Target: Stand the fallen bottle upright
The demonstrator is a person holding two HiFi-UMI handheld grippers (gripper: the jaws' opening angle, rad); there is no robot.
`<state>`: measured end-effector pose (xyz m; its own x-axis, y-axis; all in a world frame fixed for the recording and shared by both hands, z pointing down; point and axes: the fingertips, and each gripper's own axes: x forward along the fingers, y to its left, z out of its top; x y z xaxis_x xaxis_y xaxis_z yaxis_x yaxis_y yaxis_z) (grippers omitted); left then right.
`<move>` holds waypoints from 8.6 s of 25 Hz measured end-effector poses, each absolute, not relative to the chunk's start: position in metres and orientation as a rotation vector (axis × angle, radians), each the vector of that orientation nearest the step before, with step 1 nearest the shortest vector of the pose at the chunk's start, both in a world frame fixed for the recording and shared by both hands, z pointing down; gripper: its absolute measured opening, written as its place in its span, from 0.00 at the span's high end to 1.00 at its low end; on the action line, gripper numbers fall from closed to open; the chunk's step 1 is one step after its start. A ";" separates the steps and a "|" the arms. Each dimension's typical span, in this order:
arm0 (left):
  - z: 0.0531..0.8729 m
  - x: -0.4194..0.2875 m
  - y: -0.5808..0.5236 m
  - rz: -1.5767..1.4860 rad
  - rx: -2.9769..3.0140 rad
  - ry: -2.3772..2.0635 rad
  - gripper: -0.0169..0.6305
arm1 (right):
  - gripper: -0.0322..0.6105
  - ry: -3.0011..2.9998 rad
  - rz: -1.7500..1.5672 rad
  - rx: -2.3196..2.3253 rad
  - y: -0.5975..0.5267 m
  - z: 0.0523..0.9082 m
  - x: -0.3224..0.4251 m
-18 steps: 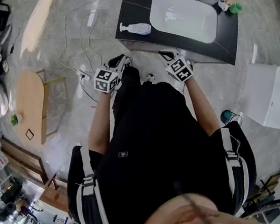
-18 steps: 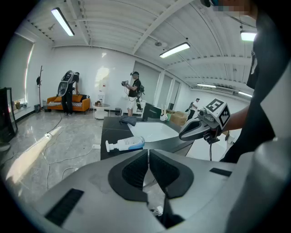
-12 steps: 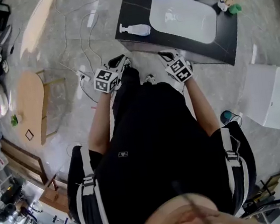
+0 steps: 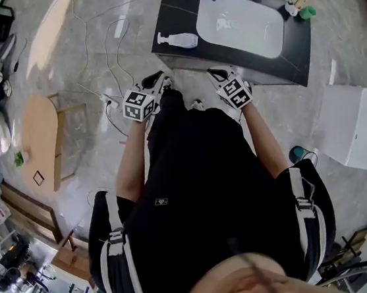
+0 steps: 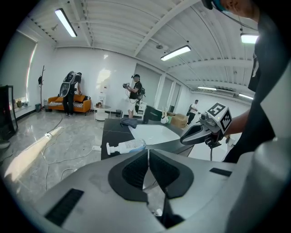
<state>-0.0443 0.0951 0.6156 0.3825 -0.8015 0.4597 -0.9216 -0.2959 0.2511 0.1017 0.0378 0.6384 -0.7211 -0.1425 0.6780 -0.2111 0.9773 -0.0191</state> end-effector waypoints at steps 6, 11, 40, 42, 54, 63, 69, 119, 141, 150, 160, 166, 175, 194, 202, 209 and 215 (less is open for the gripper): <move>0.612 -0.048 0.094 0.349 2.188 -1.470 0.94 | 0.85 -2.374 0.129 0.255 0.038 0.639 0.099; 0.617 -0.054 0.092 0.358 2.184 -1.453 0.94 | 0.85 -2.368 0.145 0.270 0.038 0.641 0.096; 0.635 -0.108 0.026 0.416 2.260 -1.272 0.94 | 0.85 -2.297 0.237 0.402 -0.004 0.644 0.056; 0.638 -0.113 0.022 0.418 2.263 -1.258 0.94 | 0.85 -2.291 0.239 0.413 -0.008 0.644 0.053; 0.647 -0.133 -0.009 0.438 2.306 -1.165 0.94 | 0.85 -2.272 0.293 0.502 -0.030 0.653 0.032; 0.666 -0.142 -0.022 0.488 2.334 -1.077 0.94 | 0.85 -2.256 0.348 0.571 -0.037 0.663 0.025; 0.681 -0.137 -0.025 0.546 2.389 -0.968 0.94 | 0.85 -2.224 0.374 0.627 -0.036 0.667 0.028; 0.752 -0.105 -0.051 0.927 2.668 -0.349 0.59 | 0.85 -2.063 0.509 0.859 -0.020 0.675 0.065; 0.727 -0.108 -0.052 0.855 2.648 -0.353 0.63 | 0.85 -2.082 0.496 0.854 -0.020 0.677 0.054; 0.700 -0.108 -0.058 0.805 2.702 -0.354 0.63 | 0.85 -2.099 0.489 0.858 -0.025 0.675 0.051; 0.681 -0.106 -0.057 0.751 2.691 -0.364 0.63 | 0.85 -2.118 0.486 0.887 -0.031 0.669 0.053; 0.666 -0.104 -0.057 0.736 2.705 -0.372 0.63 | 0.85 -2.138 0.488 0.909 -0.035 0.662 0.053; 0.650 -0.100 -0.055 0.736 2.712 -0.415 0.64 | 0.85 -2.166 0.472 0.882 -0.038 0.659 0.054; 0.623 -0.069 -0.065 0.702 2.720 -0.448 0.64 | 0.85 -2.171 0.456 0.835 -0.044 0.653 0.090; 0.610 -0.047 -0.071 0.697 2.734 -0.438 0.64 | 0.85 -2.168 0.467 0.826 -0.046 0.655 0.106; 0.605 -0.037 -0.077 0.677 2.724 -0.447 0.64 | 0.85 -2.174 0.480 0.815 -0.047 0.657 0.111; 0.603 -0.027 -0.081 0.692 2.713 -0.448 0.64 | 0.85 -2.182 0.489 0.808 -0.050 0.663 0.118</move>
